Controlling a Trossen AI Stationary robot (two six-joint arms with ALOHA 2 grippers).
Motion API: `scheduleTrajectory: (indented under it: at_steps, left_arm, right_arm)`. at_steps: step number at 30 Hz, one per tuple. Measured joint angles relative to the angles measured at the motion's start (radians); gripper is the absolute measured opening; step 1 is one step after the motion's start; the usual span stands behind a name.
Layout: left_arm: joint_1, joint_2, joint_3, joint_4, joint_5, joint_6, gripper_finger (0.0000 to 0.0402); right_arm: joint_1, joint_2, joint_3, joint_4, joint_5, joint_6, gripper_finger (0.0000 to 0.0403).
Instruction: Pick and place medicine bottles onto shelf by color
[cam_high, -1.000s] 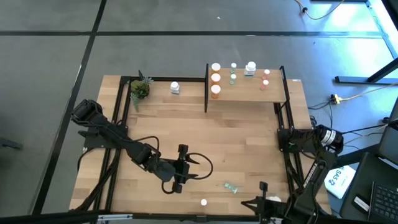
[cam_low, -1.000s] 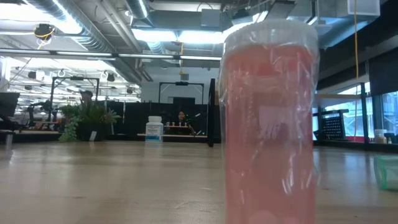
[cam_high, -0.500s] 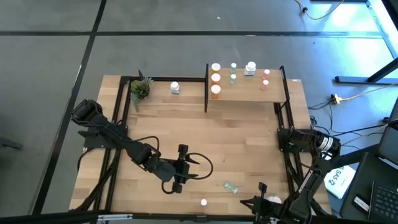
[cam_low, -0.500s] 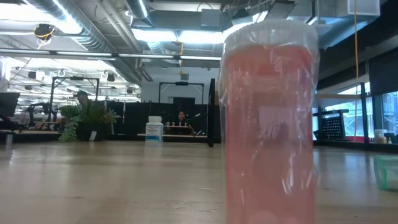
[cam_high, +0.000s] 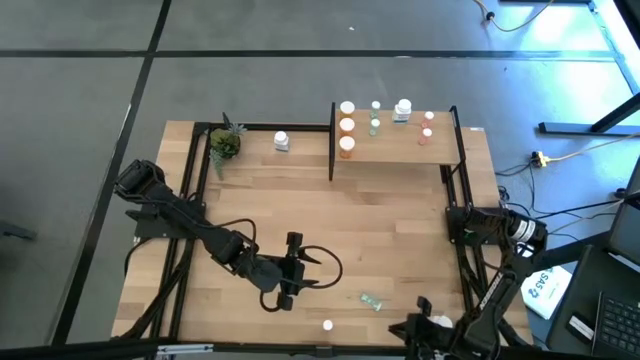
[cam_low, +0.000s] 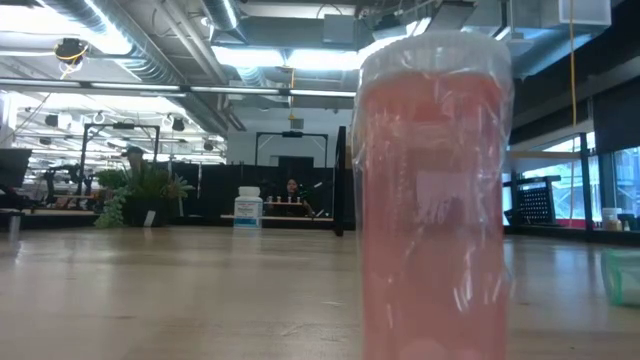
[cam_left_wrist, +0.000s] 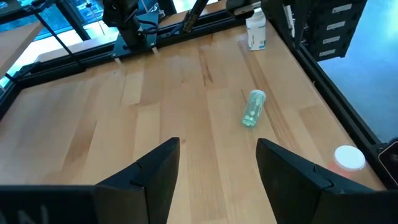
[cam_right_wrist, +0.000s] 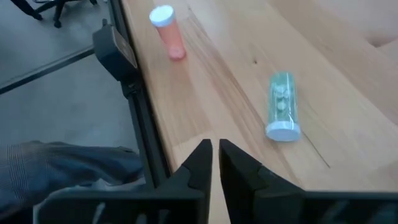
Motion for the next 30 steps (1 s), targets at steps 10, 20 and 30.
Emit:
scheduleTrajectory:
  at_steps: [10, 20, 30]
  left_arm:
    - [0.0, 0.0, 0.0, 0.0, 0.0, 0.0, 0.0206]
    - [0.0, 0.0, 0.0, 0.0, 0.0, 0.0, 0.0206]
    - [0.0, 0.0, 0.0, 0.0, 0.0, 0.0, 0.0206]
  right_arm:
    - [-0.038, 0.0, 0.0, -0.011, -0.071, -0.002, 0.0143]
    - [-0.062, 0.05, 0.0, -0.003, -0.054, -0.079, 0.0187]
    - [-0.07, 0.1, 0.0, -0.012, -0.04, -0.107, 0.0187]
